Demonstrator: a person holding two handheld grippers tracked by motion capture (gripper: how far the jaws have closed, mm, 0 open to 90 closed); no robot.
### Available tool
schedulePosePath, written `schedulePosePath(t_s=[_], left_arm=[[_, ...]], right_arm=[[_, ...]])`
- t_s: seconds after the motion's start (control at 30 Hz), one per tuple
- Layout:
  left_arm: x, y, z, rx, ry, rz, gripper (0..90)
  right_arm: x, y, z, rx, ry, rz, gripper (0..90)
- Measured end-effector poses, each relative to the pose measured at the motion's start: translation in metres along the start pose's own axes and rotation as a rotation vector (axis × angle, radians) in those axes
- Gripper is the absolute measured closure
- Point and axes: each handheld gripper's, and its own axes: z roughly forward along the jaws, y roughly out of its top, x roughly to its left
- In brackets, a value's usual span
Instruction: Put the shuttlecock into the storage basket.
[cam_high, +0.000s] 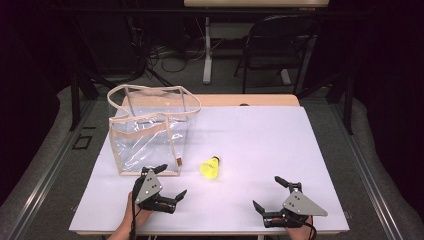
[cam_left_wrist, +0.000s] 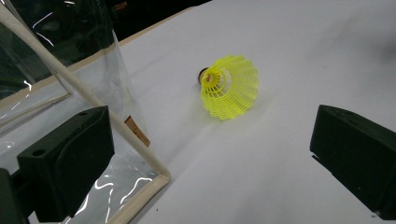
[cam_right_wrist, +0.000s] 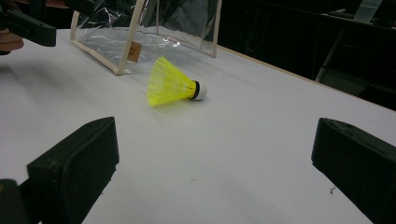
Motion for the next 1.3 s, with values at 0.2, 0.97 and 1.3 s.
schedulePosePath(t_s=[0.2,0.97,1.3], left_arm=[[-0.001,0.004,0.005,0.001,-0.002,0.009,0.0],[-0.005,0.024,0.034,0.040,-0.035,0.049,0.3],[-0.005,0.035,0.048,0.058,-0.066,0.050,0.4]], right_arm=[[0.000,0.000,0.000,0.002,0.000,0.002,0.3],[0.000,0.000,0.001,0.004,0.005,0.003,0.4],[0.000,-0.001,0.001,0.008,0.008,0.005,0.4]])
